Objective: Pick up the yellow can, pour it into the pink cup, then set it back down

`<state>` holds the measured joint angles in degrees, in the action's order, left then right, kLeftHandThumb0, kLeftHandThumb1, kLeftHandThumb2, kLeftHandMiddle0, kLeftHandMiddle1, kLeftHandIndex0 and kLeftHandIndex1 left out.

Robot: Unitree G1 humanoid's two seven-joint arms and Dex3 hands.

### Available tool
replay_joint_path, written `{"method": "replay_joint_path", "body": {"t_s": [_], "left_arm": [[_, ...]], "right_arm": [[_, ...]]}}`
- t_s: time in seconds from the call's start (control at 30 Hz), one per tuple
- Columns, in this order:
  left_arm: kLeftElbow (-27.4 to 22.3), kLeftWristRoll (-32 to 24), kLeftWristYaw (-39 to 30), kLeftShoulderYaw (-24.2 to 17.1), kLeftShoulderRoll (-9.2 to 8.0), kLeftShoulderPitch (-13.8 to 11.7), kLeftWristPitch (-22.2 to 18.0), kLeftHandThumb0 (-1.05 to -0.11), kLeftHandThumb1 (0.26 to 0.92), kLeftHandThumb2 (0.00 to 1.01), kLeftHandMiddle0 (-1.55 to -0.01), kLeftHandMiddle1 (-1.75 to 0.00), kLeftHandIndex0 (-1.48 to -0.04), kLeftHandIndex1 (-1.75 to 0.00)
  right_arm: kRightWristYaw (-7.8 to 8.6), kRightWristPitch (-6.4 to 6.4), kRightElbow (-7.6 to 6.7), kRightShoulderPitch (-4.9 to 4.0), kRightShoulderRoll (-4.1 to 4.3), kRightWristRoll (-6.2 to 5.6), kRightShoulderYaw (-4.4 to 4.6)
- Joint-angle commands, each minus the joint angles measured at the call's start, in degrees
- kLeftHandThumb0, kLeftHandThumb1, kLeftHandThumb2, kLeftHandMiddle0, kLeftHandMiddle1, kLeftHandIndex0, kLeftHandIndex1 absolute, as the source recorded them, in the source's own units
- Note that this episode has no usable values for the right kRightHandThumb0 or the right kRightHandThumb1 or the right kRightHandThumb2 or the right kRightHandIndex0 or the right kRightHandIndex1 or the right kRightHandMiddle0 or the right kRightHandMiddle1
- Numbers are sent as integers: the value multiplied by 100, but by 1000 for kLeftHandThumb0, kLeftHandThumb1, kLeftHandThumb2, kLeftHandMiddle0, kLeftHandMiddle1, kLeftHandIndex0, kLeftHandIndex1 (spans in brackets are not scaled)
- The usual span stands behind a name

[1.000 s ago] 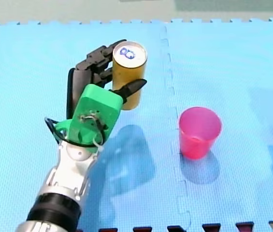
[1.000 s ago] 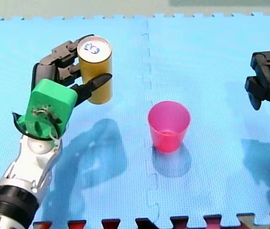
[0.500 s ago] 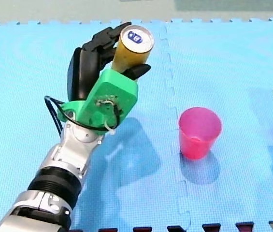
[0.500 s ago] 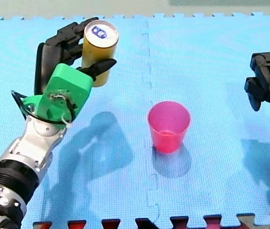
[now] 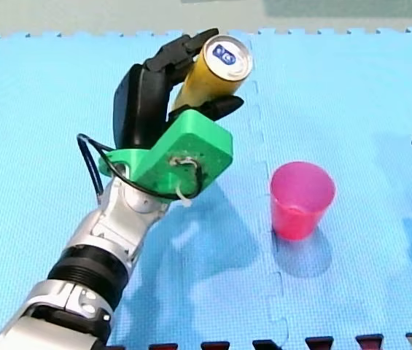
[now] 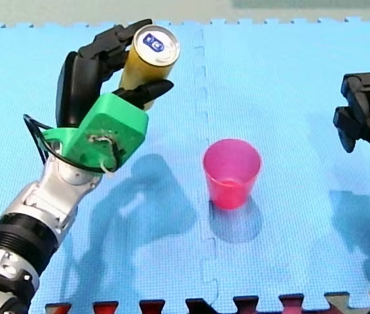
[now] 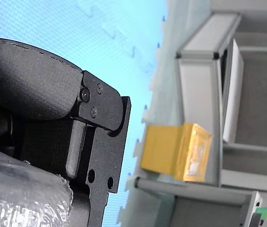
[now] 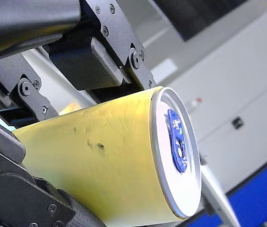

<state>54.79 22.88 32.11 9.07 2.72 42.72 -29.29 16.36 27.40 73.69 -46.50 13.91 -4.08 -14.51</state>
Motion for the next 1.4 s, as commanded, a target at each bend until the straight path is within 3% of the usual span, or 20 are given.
{"method": "replay_joint_path", "body": {"t_s": [0.0, 0.47, 0.9, 1.17, 1.37], "left_arm": [[-169, 121, 87, 99, -8, 12, 60, -435, 763, 0, -1345, -1, -1210, 0], [-501, 864, 445, 686, -41, -83, 311, -470, 774, 3, -1324, -2, -1176, 0], [-441, 2060, 1728, 1486, -248, -127, 469, -418, 793, 6, -1314, -1, -1187, -1], [-234, 2881, 2659, 2058, -417, 47, 990, -360, 813, 6, -1452, -84, -1227, -12], [39, 3123, 3124, 2348, -459, 196, 1142, -320, 821, 3, -1428, -157, -1209, -1]], "right_arm": [[-17, 4, 12, -33, 5, 4, -1], [23, 14, 22, -67, -22, -15, -25], [27, 13, 28, -73, -51, -30, -51], [52, 75, 37, -45, -69, -31, -67], [38, 116, 45, -40, -75, -4, -49]]}}
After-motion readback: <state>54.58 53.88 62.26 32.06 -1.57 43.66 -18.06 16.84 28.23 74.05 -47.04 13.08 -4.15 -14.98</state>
